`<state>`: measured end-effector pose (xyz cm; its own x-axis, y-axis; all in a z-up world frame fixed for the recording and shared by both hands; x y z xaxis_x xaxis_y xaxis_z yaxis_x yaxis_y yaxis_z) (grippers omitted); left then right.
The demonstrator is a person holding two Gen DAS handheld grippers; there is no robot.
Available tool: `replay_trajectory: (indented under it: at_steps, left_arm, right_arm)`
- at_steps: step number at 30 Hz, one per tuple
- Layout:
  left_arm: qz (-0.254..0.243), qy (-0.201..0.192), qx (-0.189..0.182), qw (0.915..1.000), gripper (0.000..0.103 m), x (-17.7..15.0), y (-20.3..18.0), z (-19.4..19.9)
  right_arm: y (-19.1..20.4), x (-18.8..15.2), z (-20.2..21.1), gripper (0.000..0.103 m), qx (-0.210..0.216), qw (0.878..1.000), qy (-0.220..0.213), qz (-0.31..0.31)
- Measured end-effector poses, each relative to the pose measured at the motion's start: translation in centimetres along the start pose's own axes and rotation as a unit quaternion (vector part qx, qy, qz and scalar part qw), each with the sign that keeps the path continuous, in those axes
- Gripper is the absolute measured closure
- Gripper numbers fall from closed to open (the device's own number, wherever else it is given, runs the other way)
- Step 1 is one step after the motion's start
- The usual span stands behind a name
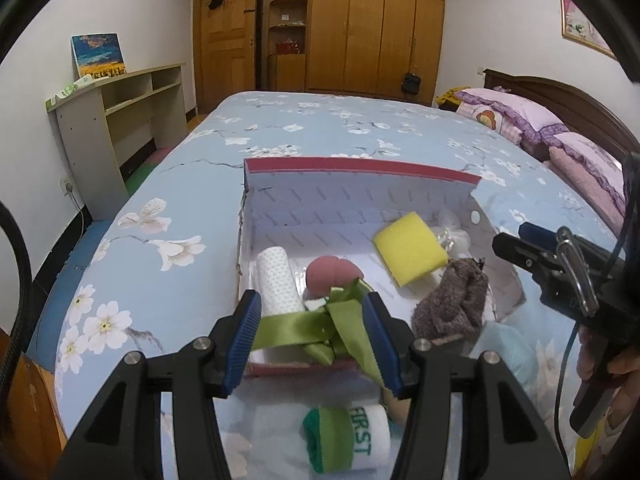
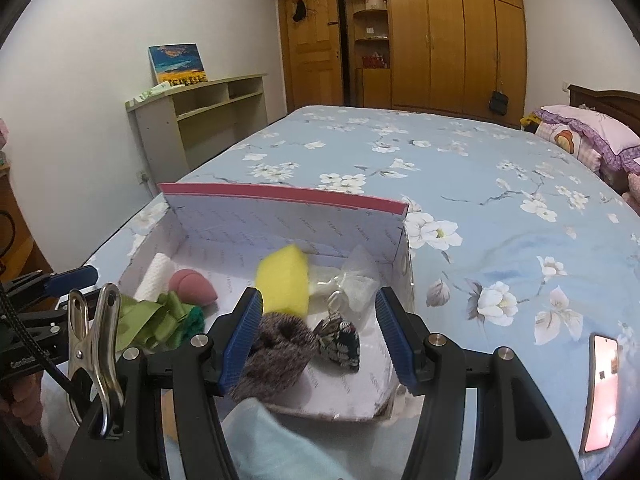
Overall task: Organize soft objects
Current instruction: 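Grasp the light blue fabric pouch beside the box with the right tool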
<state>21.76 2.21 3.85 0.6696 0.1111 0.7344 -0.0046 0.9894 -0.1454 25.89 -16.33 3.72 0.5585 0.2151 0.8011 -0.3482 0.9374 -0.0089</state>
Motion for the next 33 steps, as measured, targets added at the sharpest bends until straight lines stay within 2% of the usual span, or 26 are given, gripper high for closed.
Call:
replay_trajectory:
  at_steps: [19,28,33]
  left_arm:
    - [0.012,0.007,-0.012,0.9998,0.047,-3.9,0.2,3.4]
    - [0.020,0.020,-0.015,0.9995,0.047,-6.0,-0.1,3.6]
    - [0.027,0.033,-0.016,0.9990,0.047,-7.1,-0.1,2.9]
  right_arm:
    - [1.2,-4.3,5.1,0.043,0.008,1.000,-0.001,-0.009]
    - [1.2,-6.8,5.7,0.043,0.017,1.000,0.011,-0.021]
    - [1.8,-8.4,5.4,0.043,0.019,0.999,0.026,0.000]
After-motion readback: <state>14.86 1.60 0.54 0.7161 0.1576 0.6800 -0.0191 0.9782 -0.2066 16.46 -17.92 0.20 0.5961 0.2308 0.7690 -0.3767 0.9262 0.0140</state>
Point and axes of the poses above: each gripper's, at about its wrist camera, not at the fingertips, and z roughly against the way its jaws point, y to its left, x to its top, the point moved 4 cm from there along -z, roughly the way its jaws point, and after that the axes turned 8 degrees about z, right-handed, at the moved point
